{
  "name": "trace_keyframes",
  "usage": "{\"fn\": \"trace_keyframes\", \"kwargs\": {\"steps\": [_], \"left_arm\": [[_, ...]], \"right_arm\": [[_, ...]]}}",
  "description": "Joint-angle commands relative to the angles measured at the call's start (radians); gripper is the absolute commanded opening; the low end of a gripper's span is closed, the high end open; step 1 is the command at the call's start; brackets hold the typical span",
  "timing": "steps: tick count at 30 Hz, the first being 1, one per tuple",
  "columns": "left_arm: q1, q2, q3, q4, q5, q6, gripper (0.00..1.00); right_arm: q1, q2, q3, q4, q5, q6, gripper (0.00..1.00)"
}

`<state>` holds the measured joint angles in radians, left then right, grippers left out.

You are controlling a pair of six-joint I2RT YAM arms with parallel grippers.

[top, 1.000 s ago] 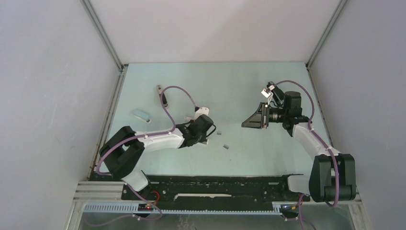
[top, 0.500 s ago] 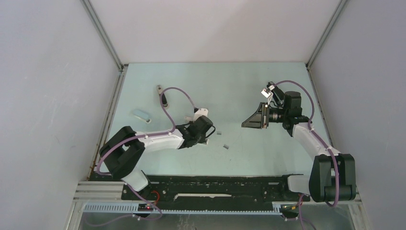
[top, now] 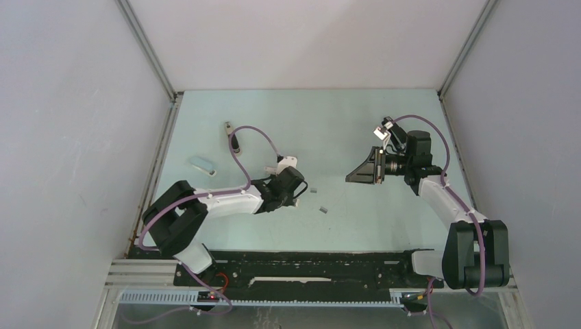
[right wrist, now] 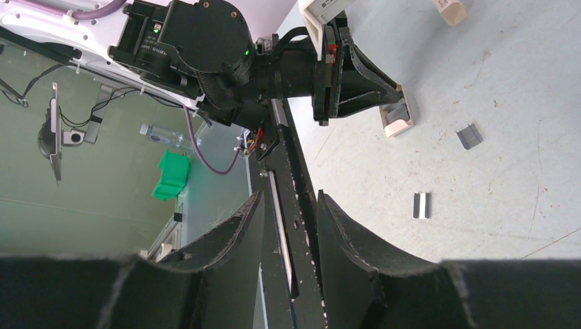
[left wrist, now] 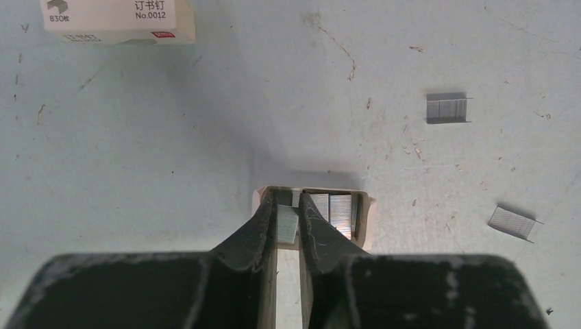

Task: Unload the staples from the stapler
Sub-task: Place the staple in the staple box.

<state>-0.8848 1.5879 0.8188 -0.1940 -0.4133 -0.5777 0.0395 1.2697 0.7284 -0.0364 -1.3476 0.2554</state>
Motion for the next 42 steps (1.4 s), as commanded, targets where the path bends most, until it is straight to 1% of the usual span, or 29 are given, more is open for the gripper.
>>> {"fn": "trace_keyframes", "kwargs": {"steps": [1,14,17,19,24,28,33,37,42], "left_arm": [[0.004,-0.003,-0.006,0.033,-0.002,-0.014,0.12],[0.004,0.018,0.000,0.037,0.011,-0.015,0.15],[0.005,0.016,0.000,0.037,0.013,-0.016,0.17],[0.004,0.009,0.001,0.034,0.010,-0.015,0.22],[0.004,-0.005,0.006,0.023,0.004,-0.013,0.28],[0.004,-0.013,0.009,0.016,0.001,-0.014,0.30],[0.005,-0.035,0.013,0.006,-0.001,-0.013,0.30],[0.005,-0.054,0.013,-0.006,-0.020,-0.011,0.26],[0.006,-0.023,0.026,-0.022,-0.019,-0.006,0.23]], "right_arm": [[-0.008,-0.012,0.035,0.013,-0.016,-0.007,0.43],[-0.009,-0.013,0.035,0.013,-0.017,-0.007,0.43],[-0.010,-0.013,0.035,0.012,-0.016,-0.006,0.43],[-0.009,-0.014,0.035,0.011,-0.017,-0.005,0.43],[-0.009,-0.013,0.034,0.012,-0.018,-0.005,0.43],[-0.010,-0.015,0.035,0.013,-0.018,-0.005,0.43],[-0.009,-0.015,0.035,0.013,-0.018,-0.005,0.43],[-0.010,-0.015,0.035,0.011,-0.019,-0.005,0.43],[-0.009,-0.016,0.035,0.013,-0.021,-0.004,0.43]]}}
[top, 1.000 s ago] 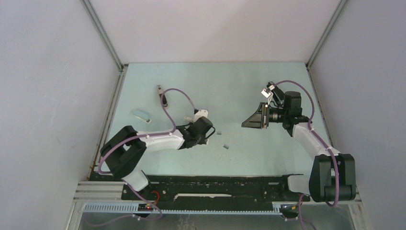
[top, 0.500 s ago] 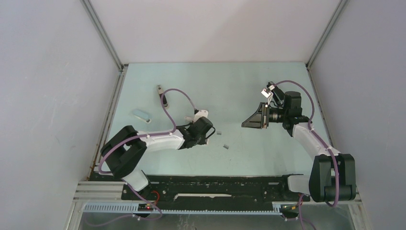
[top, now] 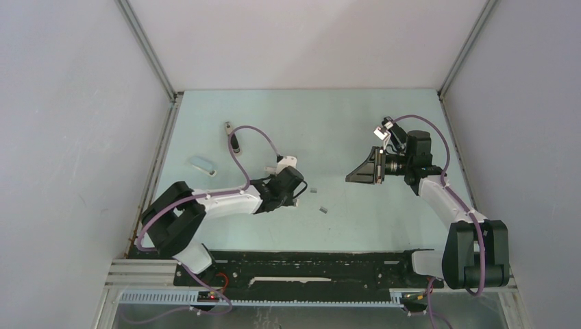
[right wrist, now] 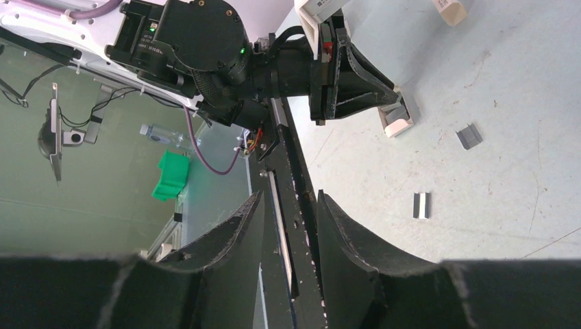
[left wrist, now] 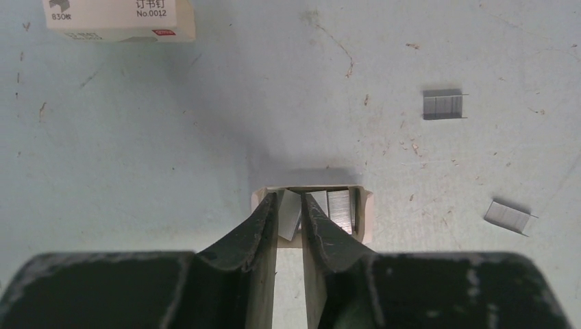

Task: Unload the staples from the stapler
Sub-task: Place the staple in the staple box.

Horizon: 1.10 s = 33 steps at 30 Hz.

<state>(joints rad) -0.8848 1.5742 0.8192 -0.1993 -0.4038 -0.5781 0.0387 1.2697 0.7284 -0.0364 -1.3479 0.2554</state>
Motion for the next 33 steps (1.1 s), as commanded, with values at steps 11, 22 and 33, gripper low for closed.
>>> {"fn": "trace_keyframes", "kwargs": {"steps": [11,22,33], "left_arm": [[0.005,0.018,0.035,-0.008,-0.011,-0.002,0.23],[0.006,0.037,0.041,-0.007,-0.016,-0.003,0.24],[0.006,0.023,0.043,-0.025,-0.066,-0.009,0.23]], "right_arm": [[-0.008,-0.016,0.035,0.015,-0.021,-0.004,0.43],[-0.009,-0.015,0.035,0.015,-0.022,-0.003,0.43],[-0.007,-0.013,0.035,0.015,-0.022,-0.002,0.43]]}}
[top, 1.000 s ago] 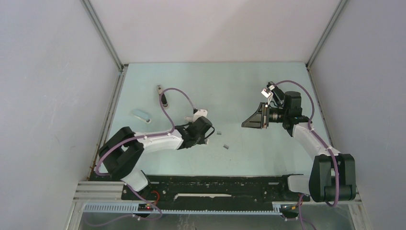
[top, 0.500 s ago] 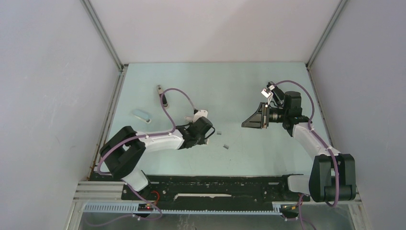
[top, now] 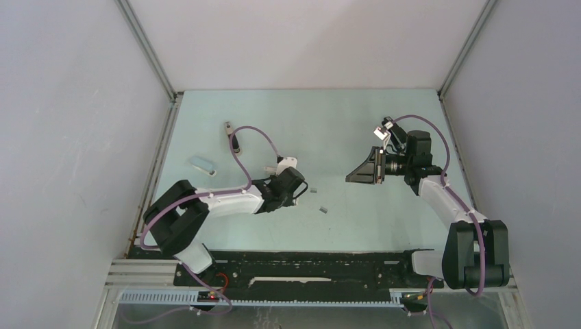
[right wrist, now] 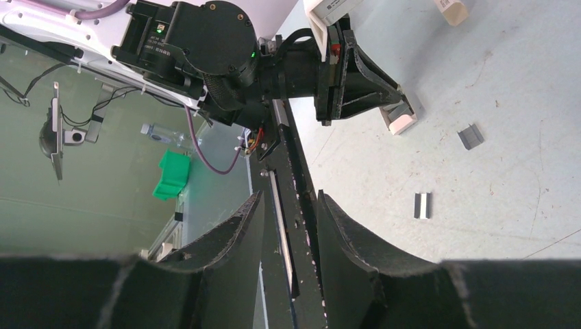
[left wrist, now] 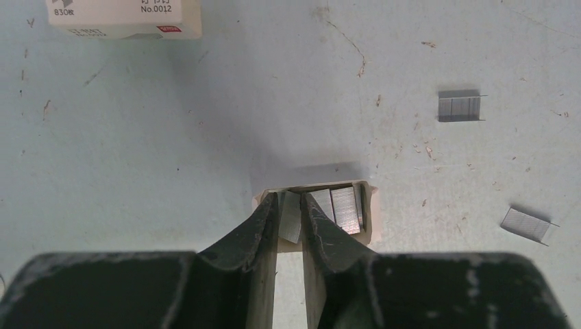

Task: Unload the staples from the stapler
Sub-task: Place the staple in the staple box.

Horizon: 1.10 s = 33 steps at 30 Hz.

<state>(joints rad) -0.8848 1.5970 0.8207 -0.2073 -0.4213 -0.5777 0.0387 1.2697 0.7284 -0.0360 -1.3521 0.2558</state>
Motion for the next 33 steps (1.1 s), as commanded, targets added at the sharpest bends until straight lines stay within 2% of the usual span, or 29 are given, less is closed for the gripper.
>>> {"fn": "trace_keyframes", "kwargs": {"steps": [1,13,25,33], "left_arm": [[0.006,0.002,0.041,-0.016,-0.048,-0.010,0.23],[0.004,-0.043,0.027,0.007,-0.015,-0.001,0.23],[0.004,0.005,0.037,0.016,0.015,0.008,0.25],[0.004,-0.044,0.019,0.027,0.002,0.006,0.25]], "right_arm": [[-0.007,-0.014,0.035,0.015,-0.018,-0.003,0.43],[-0.007,-0.015,0.035,0.016,-0.018,-0.003,0.43],[-0.008,-0.016,0.035,0.015,-0.019,-0.002,0.43],[-0.008,-0.016,0.035,0.014,-0.020,-0.003,0.43]]}}
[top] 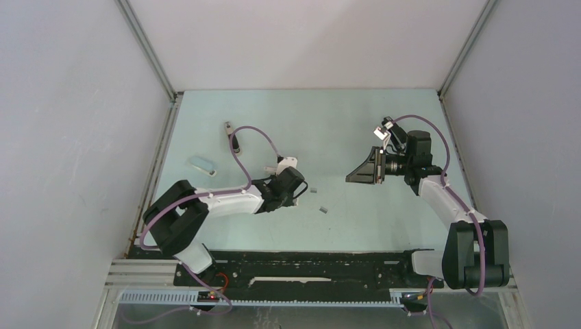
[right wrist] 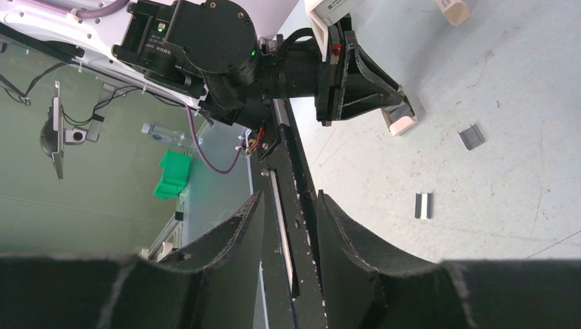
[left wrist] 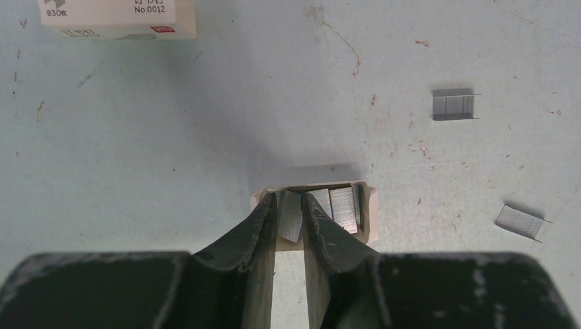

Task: Unload the staples from the stapler
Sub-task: Place the staple in the staple box.

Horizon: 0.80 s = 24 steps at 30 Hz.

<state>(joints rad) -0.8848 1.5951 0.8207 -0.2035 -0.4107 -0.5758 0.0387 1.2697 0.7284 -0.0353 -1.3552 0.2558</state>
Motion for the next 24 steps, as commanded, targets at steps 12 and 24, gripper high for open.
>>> {"fn": "trace_keyframes", "kwargs": {"steps": [12,24], "left_arm": [[0.004,-0.030,0.017,0.041,0.018,0.022,0.25],[0.004,0.038,0.049,0.008,0.006,0.028,0.24]], "right_arm": [[-0.007,-0.015,0.035,0.014,-0.016,-0.001,0.43],[-0.007,-0.015,0.035,0.014,-0.017,-0.001,0.43]]}}
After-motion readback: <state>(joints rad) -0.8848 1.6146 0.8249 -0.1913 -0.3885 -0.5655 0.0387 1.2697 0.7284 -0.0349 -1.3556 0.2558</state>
